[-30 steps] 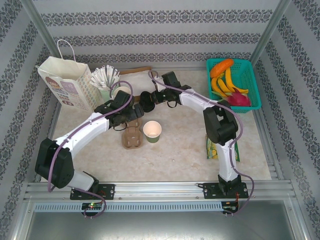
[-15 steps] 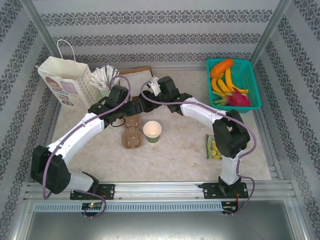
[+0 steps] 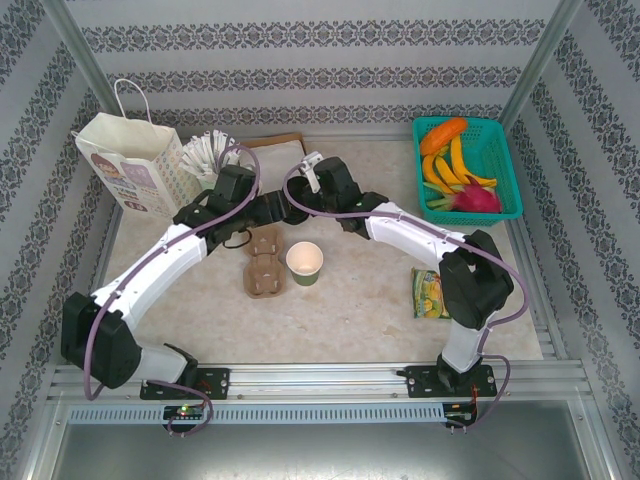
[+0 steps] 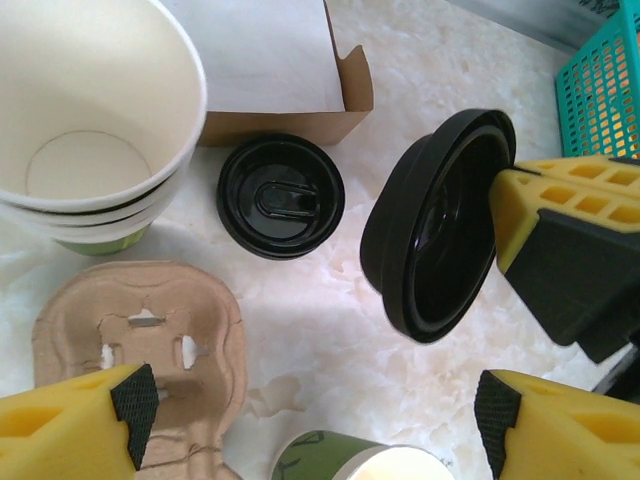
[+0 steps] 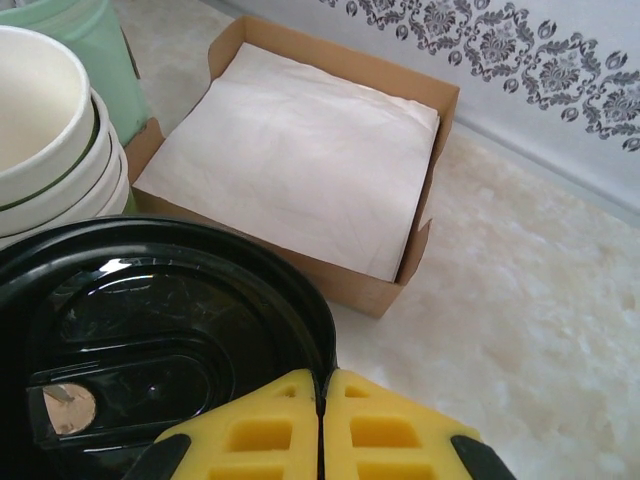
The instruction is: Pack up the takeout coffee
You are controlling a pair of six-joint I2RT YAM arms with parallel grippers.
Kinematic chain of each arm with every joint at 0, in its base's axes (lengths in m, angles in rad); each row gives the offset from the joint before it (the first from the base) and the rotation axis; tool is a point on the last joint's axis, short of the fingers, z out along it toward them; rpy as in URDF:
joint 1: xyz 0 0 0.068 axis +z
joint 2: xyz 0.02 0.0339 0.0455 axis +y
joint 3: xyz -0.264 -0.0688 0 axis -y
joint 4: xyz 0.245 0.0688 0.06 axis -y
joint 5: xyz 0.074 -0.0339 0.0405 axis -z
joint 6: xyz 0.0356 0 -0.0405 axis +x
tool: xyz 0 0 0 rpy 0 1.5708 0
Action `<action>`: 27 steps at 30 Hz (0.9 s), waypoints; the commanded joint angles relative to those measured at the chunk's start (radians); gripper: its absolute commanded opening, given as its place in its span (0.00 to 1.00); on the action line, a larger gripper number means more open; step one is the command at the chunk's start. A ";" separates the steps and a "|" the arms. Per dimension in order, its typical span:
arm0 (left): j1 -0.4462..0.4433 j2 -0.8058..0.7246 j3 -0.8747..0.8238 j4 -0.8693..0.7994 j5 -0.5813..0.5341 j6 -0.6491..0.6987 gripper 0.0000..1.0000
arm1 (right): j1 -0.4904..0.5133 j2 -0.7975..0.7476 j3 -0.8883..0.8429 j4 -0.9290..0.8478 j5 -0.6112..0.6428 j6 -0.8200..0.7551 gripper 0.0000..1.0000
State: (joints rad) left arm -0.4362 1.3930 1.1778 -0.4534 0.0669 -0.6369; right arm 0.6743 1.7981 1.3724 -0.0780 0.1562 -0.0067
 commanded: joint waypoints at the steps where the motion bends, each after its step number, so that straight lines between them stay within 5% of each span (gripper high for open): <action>1: 0.012 0.046 0.062 0.049 0.019 0.022 0.81 | 0.019 -0.024 0.028 -0.020 0.055 0.061 0.09; 22: 0.008 0.221 0.181 -0.004 0.040 0.055 0.33 | 0.034 -0.002 0.069 -0.064 0.096 0.125 0.08; 27: 0.005 0.247 0.203 -0.020 0.039 0.067 0.28 | 0.039 -0.003 0.073 -0.066 0.083 0.125 0.08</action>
State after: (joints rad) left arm -0.4362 1.6203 1.3426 -0.4435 0.1089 -0.5976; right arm 0.6987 1.7981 1.4124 -0.1349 0.2279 0.1032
